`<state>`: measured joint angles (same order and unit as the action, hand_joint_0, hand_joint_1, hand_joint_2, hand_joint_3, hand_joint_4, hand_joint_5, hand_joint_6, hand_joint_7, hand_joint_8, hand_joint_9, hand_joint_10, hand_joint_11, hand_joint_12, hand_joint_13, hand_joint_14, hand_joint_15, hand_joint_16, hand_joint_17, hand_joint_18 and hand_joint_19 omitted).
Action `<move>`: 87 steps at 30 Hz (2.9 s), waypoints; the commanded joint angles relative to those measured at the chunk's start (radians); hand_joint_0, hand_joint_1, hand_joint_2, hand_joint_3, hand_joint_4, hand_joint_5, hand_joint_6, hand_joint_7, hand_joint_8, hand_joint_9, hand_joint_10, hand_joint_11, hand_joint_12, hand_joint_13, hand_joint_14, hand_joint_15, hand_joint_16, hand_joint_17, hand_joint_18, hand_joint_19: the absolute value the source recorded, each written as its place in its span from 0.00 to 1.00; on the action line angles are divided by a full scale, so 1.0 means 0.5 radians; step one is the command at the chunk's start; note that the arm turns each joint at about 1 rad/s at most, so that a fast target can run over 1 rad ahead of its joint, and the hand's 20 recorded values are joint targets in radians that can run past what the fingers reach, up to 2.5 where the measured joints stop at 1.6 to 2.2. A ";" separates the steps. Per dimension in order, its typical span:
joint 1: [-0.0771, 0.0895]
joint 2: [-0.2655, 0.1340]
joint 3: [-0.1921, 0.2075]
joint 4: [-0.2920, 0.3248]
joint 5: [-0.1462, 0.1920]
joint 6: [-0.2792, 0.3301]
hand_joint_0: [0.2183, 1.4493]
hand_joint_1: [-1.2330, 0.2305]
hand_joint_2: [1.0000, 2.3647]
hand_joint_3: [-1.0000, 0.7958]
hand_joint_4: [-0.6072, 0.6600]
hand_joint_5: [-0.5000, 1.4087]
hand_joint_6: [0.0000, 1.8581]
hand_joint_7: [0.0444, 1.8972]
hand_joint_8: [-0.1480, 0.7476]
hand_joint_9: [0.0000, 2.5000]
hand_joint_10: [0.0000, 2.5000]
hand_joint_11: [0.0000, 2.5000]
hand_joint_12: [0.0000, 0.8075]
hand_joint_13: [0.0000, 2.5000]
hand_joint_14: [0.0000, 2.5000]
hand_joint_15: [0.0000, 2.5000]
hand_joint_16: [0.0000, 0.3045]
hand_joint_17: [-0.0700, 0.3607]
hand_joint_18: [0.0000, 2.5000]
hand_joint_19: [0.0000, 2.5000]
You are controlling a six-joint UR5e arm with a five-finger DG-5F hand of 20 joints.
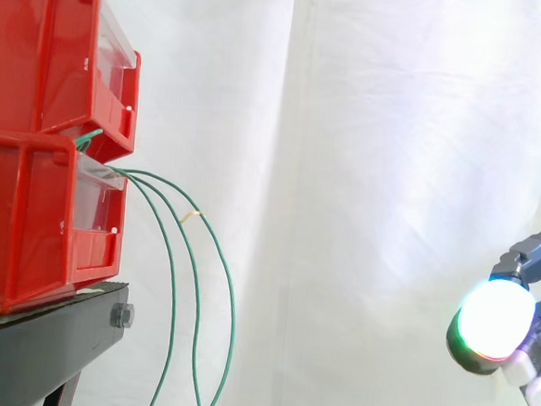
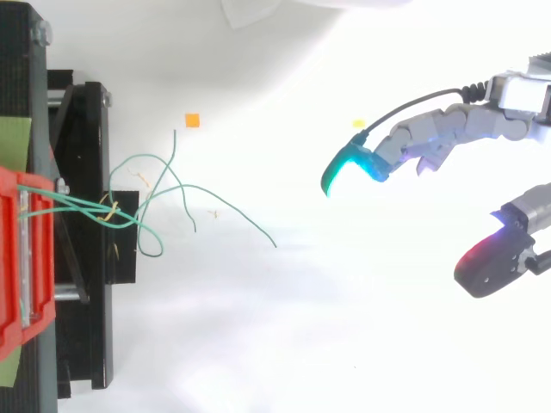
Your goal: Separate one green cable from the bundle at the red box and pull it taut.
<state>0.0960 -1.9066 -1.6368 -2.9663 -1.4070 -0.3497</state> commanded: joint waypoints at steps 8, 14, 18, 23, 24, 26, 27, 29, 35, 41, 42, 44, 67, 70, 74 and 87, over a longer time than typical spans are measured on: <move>0.001 0.000 0.000 -0.001 0.001 0.000 0.13 0.44 0.00 0.28 0.60 0.10 0.27 0.32 0.49 0.00 0.00 0.11 0.36 0.00 0.00 0.13 0.18 0.46 0.00 0.20; -0.002 0.000 0.000 0.002 -0.002 0.000 0.13 0.43 0.00 0.28 0.56 0.10 0.27 0.37 0.43 0.00 0.00 0.13 0.29 0.00 0.00 0.13 0.19 0.46 0.00 0.19; 0.001 0.000 0.000 -0.001 0.001 0.000 0.15 0.42 0.00 0.28 0.53 0.10 0.27 0.38 0.42 0.00 0.00 0.12 0.28 0.00 0.00 0.12 0.17 0.43 0.00 0.19; -0.002 0.000 0.000 0.002 0.001 0.000 0.15 0.47 0.00 0.28 0.54 0.10 0.27 0.39 0.42 0.00 0.00 0.13 0.26 0.00 0.00 0.13 0.16 0.42 0.00 0.21; -0.002 0.000 0.000 0.002 0.001 0.000 0.15 0.47 0.00 0.28 0.54 0.10 0.27 0.40 0.43 0.00 0.00 0.14 0.26 0.00 0.00 0.13 0.16 0.42 0.00 0.21; -0.002 0.000 0.000 -0.001 0.001 0.000 0.16 0.48 0.00 0.28 0.54 0.10 0.27 0.40 0.44 0.00 0.00 0.16 0.27 0.00 0.00 0.14 0.15 0.39 0.00 0.23; 0.001 0.000 0.000 0.002 -0.002 0.000 0.16 0.49 0.00 0.28 0.54 0.10 0.27 0.41 0.45 0.00 0.00 0.18 0.27 0.00 0.00 0.15 0.14 0.39 0.00 0.24; -0.002 0.000 0.000 -0.001 0.001 0.000 0.16 0.49 0.00 0.28 0.55 0.10 0.27 0.40 0.46 0.00 0.00 0.19 0.29 0.00 0.01 0.17 0.13 0.38 0.00 0.25; -0.002 0.000 0.000 -0.001 0.001 0.000 0.17 0.50 0.00 0.28 0.54 0.10 0.27 0.41 0.45 0.00 0.00 0.23 0.31 0.00 0.01 0.21 0.12 0.35 0.00 0.33; -0.002 0.003 0.000 0.002 -0.002 0.000 0.19 0.52 0.00 0.28 0.43 0.10 0.27 0.42 0.35 0.00 0.01 0.21 0.23 0.00 0.01 0.22 0.09 0.31 0.00 0.36; -0.002 0.003 0.000 0.002 0.001 0.000 0.19 0.54 0.00 0.28 0.39 0.10 0.27 0.41 0.30 0.00 0.00 0.23 0.18 0.00 0.01 0.21 0.08 0.30 0.00 0.36; -0.002 0.000 0.000 0.002 0.001 0.000 0.20 0.57 0.00 0.28 0.32 0.10 0.27 0.42 0.25 0.00 0.01 0.21 0.13 0.00 0.01 0.23 0.08 0.28 0.00 0.37; -0.002 0.000 0.000 -0.001 -0.002 0.000 0.22 0.43 0.00 0.28 0.57 0.10 0.27 0.37 0.48 0.11 0.00 0.23 0.39 0.18 0.01 0.25 0.14 0.39 0.18 0.27; -0.002 0.003 0.000 0.002 0.001 0.000 0.24 0.40 0.00 0.28 0.55 0.14 0.27 0.34 0.47 0.32 0.01 0.23 0.41 0.33 0.01 0.25 0.15 0.40 0.23 0.26; -0.002 0.000 0.000 -0.001 0.001 0.000 0.25 0.35 0.00 0.28 0.65 0.16 0.27 0.36 0.47 0.40 0.01 0.26 0.43 0.35 0.01 0.26 0.15 0.40 0.25 0.27; -0.002 0.000 0.000 -0.001 0.001 0.000 0.28 0.46 0.00 0.28 0.69 0.16 0.27 0.34 0.53 0.40 0.01 0.23 0.53 0.39 0.01 0.24 0.16 0.42 0.32 0.31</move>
<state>0.0956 -1.9066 -1.6368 -2.9658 -1.4070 -0.3497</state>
